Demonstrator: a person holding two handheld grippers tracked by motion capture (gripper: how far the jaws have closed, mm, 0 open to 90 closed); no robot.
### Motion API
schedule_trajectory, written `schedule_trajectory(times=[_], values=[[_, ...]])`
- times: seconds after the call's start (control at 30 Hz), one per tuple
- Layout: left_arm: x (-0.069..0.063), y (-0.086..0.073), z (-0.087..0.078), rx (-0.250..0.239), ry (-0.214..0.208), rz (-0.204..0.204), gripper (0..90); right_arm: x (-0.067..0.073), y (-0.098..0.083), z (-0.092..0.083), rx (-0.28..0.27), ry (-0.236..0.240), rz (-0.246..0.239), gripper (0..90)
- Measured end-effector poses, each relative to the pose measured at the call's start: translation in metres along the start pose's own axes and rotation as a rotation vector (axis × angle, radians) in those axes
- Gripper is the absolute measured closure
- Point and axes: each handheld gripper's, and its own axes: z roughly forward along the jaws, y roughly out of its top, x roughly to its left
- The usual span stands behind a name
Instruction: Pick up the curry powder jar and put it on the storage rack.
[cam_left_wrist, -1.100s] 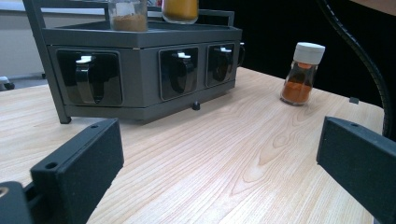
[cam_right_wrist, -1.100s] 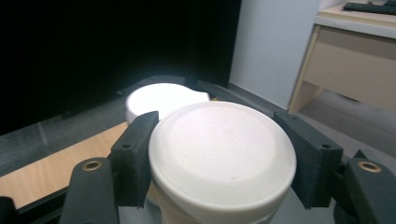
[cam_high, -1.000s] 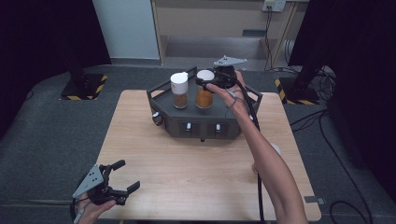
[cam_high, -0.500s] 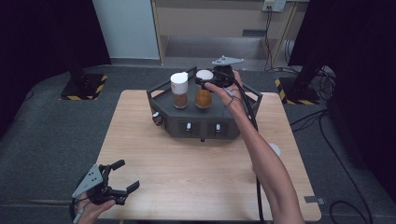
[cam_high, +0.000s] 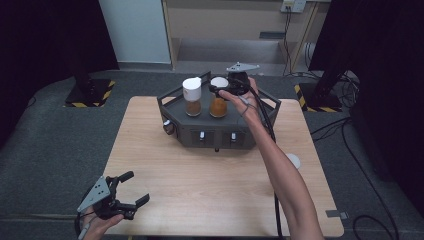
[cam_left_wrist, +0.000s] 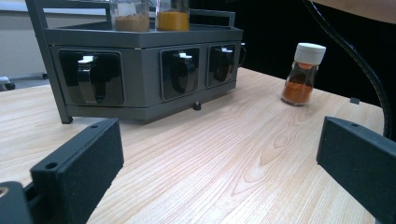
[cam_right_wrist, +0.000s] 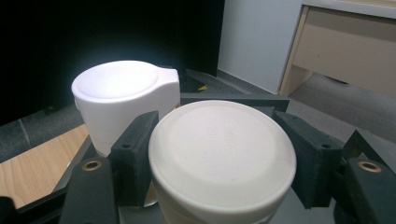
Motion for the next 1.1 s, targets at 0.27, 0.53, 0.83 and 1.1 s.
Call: schedule_trajectory(times=[0.27, 0.53, 0.83, 1.1], values=[[0.000, 0.000, 0.001, 0.001, -0.002, 0.001, 0.0, 0.001, -0.004, 0.000, -0.012, -0.007, 0.001, 33.9], [0.000, 0.000, 0.001, 0.001, -0.003, 0.002, 0.0, 0.005, -0.006, -0.001, -0.029, -0.021, -0.003, 29.8], [0.000, 0.000, 0.001, 0.001, -0.005, 0.002, 0.0, 0.010, -0.003, -0.016, -0.072, -0.036, 0.030, 12.0], [-0.002, 0.001, 0.002, -0.001, -0.008, 0.003, 0.0, 0.019, 0.002, -0.036, -0.111, 0.003, 0.031, 7.7]])
